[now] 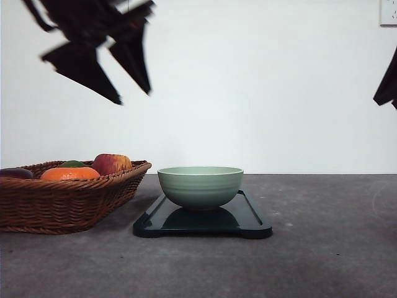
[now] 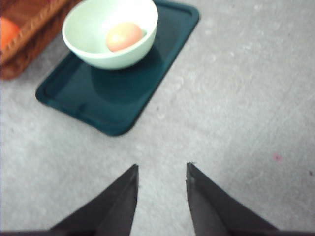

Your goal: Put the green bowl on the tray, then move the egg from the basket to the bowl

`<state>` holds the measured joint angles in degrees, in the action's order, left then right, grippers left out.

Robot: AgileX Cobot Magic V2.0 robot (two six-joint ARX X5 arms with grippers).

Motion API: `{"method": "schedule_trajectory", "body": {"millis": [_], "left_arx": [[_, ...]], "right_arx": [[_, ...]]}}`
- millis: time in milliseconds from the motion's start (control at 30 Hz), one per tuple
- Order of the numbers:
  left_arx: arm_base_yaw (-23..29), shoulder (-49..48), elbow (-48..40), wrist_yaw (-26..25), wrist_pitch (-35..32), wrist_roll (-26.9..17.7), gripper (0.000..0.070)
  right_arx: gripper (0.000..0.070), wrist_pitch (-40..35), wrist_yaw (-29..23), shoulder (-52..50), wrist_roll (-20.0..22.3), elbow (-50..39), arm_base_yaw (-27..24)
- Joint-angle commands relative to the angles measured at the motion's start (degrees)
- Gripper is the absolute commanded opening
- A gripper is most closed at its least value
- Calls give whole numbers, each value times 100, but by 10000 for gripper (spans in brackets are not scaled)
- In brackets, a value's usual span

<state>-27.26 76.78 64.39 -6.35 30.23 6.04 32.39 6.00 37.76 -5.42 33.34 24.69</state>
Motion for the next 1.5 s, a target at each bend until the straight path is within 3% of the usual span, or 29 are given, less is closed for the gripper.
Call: {"method": "schedule_trajectory", "body": {"millis": [0,167,533,867,900,967,1100,1467], "left_arx": [[82,-186,-273,-4,-21,57,368],[497,-1154,-1238,-4,29,427,368],[947,-3304,-2794,-4,338,771,356],[1005,-4415,-3081,-7,676,839,345],[1005,-4487,-3081,-7,701,836,290],[1003,-4605,-3081,-7,753,836,0],[1003,-4738,-3074,-7,790,857,0],[1005,-4833,-3074,-7,751,857,0]], "right_arx": [[192,-40,-4,39,175,35,31],[192,-75,0,81,182,35,31],[193,-530,191,522,179,35,35],[192,-696,380,658,158,35,35],[174,-696,403,658,158,35,35],[1,-708,411,667,167,35,35],[17,-681,672,638,136,37,36],[17,-711,734,627,137,37,35]]}}
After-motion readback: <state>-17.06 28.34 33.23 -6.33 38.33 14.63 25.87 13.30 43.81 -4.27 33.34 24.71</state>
